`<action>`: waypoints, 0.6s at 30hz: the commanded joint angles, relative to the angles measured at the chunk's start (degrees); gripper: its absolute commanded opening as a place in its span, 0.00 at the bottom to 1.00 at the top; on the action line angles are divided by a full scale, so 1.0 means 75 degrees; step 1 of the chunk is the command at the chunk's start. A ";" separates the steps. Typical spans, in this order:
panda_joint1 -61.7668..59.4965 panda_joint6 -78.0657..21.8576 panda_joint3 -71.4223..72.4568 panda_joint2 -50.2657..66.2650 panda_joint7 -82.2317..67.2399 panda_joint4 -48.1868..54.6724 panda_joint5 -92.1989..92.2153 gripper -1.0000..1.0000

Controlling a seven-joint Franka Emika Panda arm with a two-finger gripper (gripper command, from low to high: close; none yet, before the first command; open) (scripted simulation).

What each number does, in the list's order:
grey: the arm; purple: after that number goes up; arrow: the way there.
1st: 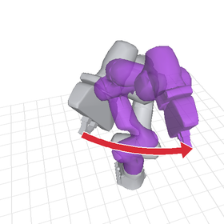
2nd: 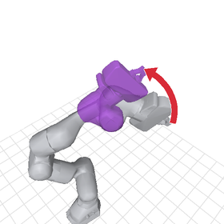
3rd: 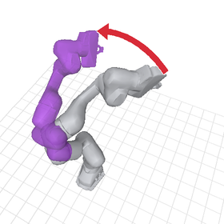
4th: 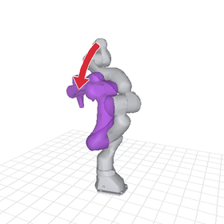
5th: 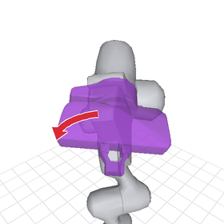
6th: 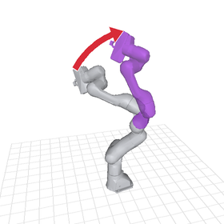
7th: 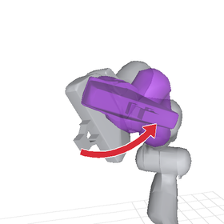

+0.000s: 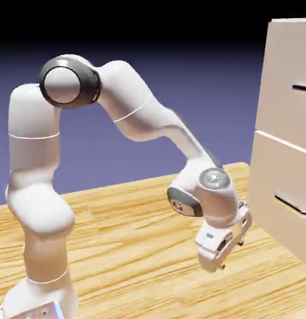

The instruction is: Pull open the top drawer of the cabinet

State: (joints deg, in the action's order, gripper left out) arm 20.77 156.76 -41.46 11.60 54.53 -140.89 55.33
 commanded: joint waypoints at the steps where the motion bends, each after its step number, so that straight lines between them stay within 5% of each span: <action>1: 0.0121 -0.0104 -0.0249 0.0266 0.0073 0.0121 0.0333 0.50; 18: 0.2171 -0.1864 -0.4482 0.4784 0.1305 0.2173 0.5981 0.50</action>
State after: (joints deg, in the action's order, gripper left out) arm 37.06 142.78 -75.07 47.47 64.32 -124.59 100.18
